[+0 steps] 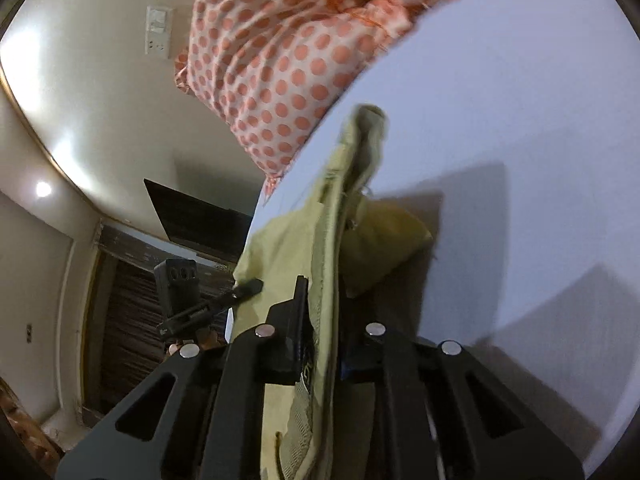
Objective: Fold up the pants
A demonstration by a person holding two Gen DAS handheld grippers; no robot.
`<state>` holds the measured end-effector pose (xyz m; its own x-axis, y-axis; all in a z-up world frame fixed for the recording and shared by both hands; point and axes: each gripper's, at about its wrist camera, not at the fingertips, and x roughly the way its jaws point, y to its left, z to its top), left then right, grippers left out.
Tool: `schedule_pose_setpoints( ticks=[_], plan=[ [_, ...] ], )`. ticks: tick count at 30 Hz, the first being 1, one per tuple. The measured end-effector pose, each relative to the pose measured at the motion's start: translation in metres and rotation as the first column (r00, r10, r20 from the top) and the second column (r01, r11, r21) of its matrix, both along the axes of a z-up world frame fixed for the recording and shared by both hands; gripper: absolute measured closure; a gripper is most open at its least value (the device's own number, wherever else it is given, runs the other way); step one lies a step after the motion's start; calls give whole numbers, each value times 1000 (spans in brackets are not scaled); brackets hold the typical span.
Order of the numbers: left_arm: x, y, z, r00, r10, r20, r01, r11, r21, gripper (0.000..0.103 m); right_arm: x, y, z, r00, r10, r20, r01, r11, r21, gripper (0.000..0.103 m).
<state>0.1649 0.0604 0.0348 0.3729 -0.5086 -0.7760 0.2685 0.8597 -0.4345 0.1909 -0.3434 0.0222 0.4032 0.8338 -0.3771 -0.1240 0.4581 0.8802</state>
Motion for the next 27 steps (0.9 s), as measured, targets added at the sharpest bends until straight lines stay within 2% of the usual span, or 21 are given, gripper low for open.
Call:
schedule_pose_setpoints(
  ticks=[4,6,8,9,10,11,13,14,16,17,18,20,22,23,24,25,26,27],
  plan=[
    [36,-19,23,996,17,89,-22,999,46,89,45,-3,38,995,-35,98,42,997,-64,92],
    [67,-32,33,986,46,158,-61,994,92,88,69,-11,43,990,-80,119,91,991,-94,94],
    [103,-42,32,978,99,186,-125,983,134,84,97,-20,41,980,-154,123,172,974,-147,94],
    [116,-46,29,974,122,190,-153,975,163,82,110,-23,38,974,-188,129,212,956,-204,93],
    [127,-49,25,971,145,190,-182,963,198,80,123,-25,32,967,-223,121,251,917,-310,92],
    [134,-52,24,966,164,198,-212,943,254,80,130,-28,29,961,-256,106,277,861,-427,91],
    [127,-45,31,951,183,249,-253,923,289,79,122,-36,33,944,-301,131,325,797,-510,87],
    [113,-37,39,936,188,299,-277,916,292,76,109,-42,39,937,-303,173,349,804,-482,80],
    [93,-29,49,934,163,319,-243,942,230,64,94,-42,44,945,-265,192,323,855,-405,37],
    [81,-28,53,943,140,303,-197,966,167,60,90,-35,45,957,-223,185,277,888,-366,34],
    [75,-30,53,953,112,282,-150,981,119,58,89,-27,45,964,-194,181,248,901,-355,34],
    [71,-43,43,977,46,209,-61,996,66,47,93,-3,39,983,-111,143,156,920,-359,34],
    [81,-54,20,995,18,103,-26,997,75,47,103,11,26,994,-81,74,103,919,-381,30],
    [87,-56,10,997,28,69,-35,995,93,47,109,16,14,996,-91,16,90,911,-402,30],
    [92,-58,1,998,43,49,-48,993,110,47,111,17,10,994,-105,10,101,919,-382,26],
    [92,-60,2,993,54,103,-68,989,134,42,114,15,9,992,-125,8,120,926,-357,26],
    [95,-63,0,993,58,100,-76,980,183,44,115,13,9,991,-131,-9,119,929,-351,26],
    [93,-63,0,993,65,98,-84,977,195,44,112,11,11,990,-139,-27,120,925,-360,26]
  ],
)
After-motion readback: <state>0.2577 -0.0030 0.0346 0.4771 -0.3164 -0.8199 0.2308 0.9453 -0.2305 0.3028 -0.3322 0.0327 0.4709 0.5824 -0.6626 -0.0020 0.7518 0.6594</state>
